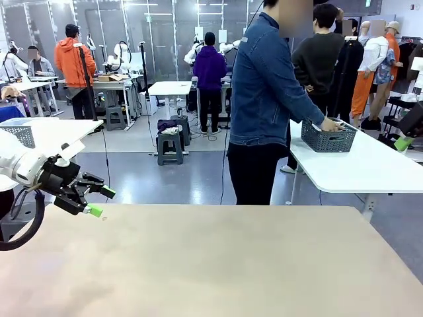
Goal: Fold the towels and place them in the basket.
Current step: Stack the folded Towel with hook on the right side of the table.
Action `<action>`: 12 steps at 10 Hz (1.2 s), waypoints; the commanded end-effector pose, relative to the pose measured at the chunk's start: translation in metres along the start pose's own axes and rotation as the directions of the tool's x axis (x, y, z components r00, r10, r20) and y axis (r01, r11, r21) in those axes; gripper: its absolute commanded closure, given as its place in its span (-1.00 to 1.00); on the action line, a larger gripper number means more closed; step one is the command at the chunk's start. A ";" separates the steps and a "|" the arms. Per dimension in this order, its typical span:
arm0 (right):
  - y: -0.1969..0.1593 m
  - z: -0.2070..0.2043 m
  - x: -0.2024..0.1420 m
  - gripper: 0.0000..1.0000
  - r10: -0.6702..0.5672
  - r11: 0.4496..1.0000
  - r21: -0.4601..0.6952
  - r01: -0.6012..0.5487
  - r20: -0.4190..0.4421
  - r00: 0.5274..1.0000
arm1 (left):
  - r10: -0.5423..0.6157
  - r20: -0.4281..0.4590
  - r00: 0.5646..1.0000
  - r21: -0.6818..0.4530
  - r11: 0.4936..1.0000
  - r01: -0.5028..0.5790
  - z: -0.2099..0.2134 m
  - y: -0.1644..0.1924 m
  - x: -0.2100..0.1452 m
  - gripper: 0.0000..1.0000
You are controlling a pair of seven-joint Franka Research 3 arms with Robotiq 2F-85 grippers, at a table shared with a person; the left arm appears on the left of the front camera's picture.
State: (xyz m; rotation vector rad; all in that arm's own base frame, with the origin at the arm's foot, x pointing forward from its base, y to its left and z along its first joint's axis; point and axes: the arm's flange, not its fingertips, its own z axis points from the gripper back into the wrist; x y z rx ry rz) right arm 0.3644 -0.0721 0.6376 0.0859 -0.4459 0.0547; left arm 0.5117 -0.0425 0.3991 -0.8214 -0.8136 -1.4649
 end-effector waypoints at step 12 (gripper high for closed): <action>0.001 0.000 0.003 -1.00 -0.020 1.000 -0.015 0.020 -0.003 1.000 | -0.005 -0.009 1.000 0.001 1.000 0.006 0.001 -0.001 0.001 -0.96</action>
